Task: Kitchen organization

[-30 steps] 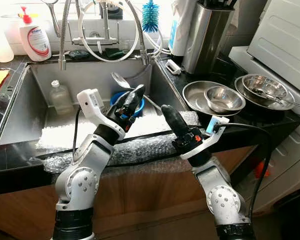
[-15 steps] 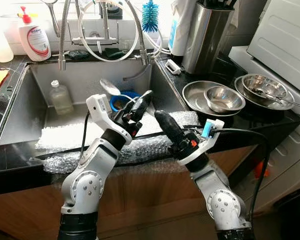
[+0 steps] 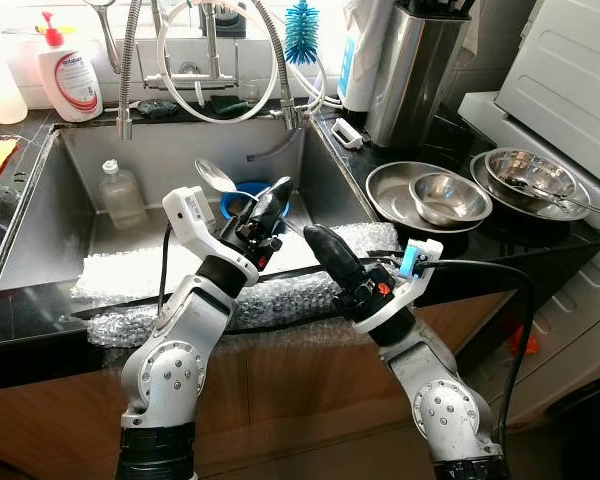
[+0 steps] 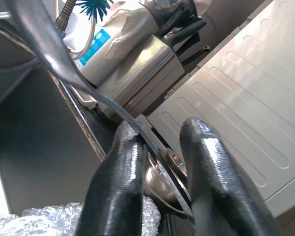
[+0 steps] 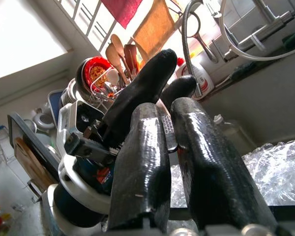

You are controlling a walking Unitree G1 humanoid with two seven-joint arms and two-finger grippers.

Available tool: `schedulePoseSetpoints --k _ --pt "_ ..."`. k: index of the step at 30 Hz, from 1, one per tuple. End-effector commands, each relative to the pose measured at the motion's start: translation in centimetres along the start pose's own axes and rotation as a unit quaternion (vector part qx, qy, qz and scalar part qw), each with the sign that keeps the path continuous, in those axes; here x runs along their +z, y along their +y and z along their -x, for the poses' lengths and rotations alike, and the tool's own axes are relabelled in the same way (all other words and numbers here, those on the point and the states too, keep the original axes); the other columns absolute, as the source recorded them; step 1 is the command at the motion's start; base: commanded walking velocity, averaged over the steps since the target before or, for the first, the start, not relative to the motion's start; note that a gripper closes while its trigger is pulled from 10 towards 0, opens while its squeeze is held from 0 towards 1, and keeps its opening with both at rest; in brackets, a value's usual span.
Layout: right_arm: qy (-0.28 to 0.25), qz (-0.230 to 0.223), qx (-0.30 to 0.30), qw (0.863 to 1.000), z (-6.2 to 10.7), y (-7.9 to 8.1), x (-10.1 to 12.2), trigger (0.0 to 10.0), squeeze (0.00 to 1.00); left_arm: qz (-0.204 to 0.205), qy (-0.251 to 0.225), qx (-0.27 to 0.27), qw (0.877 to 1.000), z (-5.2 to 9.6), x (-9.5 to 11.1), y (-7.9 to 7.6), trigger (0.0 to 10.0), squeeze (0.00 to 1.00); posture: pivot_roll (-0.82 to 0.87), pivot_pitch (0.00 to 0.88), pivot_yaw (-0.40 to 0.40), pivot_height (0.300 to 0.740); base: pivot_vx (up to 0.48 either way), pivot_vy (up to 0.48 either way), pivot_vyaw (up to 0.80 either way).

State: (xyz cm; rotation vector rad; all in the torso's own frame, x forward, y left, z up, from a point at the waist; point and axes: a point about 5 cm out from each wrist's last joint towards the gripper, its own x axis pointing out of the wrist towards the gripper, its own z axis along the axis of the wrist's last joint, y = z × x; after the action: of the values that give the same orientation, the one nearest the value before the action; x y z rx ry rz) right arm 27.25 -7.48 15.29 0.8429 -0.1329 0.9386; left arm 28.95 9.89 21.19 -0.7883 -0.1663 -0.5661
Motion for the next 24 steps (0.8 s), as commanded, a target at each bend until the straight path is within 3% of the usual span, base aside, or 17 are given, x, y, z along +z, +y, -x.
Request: schedulePoseSetpoints --k 1,10,11,18,20,24 --pt "0.004 0.010 0.024 1.000 -0.2 0.8 0.1 10.0 0.00 -0.002 -0.006 -0.019 1.000 -0.3 0.2 -0.9 0.0 0.00 0.03 0.000 -0.093 0.740 0.000 0.000 0.00" --pt "0.026 0.065 0.009 0.998 -0.3 0.5 -0.2 10.0 0.00 -0.005 -0.011 -0.015 1.000 -0.4 0.4 -0.8 0.0 0.00 0.02 0.000 -0.092 0.740 0.000 0.000 0.00" --pt "0.024 0.061 0.007 0.998 -0.3 0.5 -0.2 10.0 1.00 -0.010 -0.011 -0.011 1.000 -0.4 0.5 -0.7 0.0 0.00 0.02 0.000 -0.093 0.740 0.000 0.000 0.00" --pt "0.019 0.062 -0.001 0.998 -0.3 0.2 0.0 10.0 1.00 -0.009 -0.052 0.005 0.999 -0.7 2.1 -0.3 0.0 0.00 0.02 0.000 -0.092 0.740 0.000 0.000 0.00" --pt "0.019 0.066 0.000 0.998 -0.3 0.2 -0.1 10.0 1.00 -0.007 -0.084 0.015 0.996 -0.9 3.4 -0.3 0.0 0.00 0.02 0.000 -0.091 0.740 0.000 0.000 0.00" --pt "0.027 0.113 -0.032 0.993 -0.6 -0.1 0.0 10.0 1.00 -0.029 -0.129 0.052 0.990 -1.1 5.0 0.1 0.0 0.00 0.02 0.000 -0.088 0.740 0.000 0.000 0.00"
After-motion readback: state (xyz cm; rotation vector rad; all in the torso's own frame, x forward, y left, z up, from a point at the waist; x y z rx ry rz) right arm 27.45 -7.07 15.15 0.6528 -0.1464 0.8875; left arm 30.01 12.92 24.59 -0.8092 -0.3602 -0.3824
